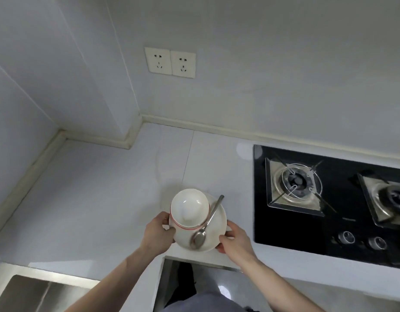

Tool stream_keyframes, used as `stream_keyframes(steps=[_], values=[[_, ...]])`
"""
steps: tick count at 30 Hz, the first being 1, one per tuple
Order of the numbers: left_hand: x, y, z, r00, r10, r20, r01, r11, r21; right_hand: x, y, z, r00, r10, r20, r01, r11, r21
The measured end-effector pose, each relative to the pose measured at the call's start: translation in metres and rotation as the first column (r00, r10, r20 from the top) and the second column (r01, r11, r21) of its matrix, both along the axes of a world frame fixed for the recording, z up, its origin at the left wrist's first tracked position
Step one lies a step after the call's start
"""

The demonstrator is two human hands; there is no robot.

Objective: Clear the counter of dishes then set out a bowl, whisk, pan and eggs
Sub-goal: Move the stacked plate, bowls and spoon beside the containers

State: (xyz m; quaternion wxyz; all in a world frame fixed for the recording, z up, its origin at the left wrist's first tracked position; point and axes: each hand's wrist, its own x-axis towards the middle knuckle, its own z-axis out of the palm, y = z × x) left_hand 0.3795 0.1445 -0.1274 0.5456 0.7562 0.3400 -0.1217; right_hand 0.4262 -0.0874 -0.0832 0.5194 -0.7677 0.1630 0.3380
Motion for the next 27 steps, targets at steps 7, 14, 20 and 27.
stream_keyframes(steps=[7,14,20,27], values=[[0.023,-0.078,0.025,0.99,-0.144,0.0,0.144,0.99,-0.009,-0.012,-0.093,0.016,0.992,-0.106,0.066,0.104,0.994,0.036],[0.027,-0.201,0.052,0.975,-0.22,0.022,0.22,0.975,-0.022,-0.033,-0.215,0.047,0.967,-0.222,0.124,0.216,0.975,0.056],[0.021,-0.32,0.074,0.955,-0.291,0.054,0.293,0.956,-0.031,-0.057,-0.33,0.063,0.952,-0.267,0.153,0.264,0.964,0.04],[0.022,-0.427,0.093,0.896,-0.44,0.061,0.442,0.897,-0.009,-0.087,-0.436,0.08,0.917,-0.345,0.202,0.35,0.937,0.011]])
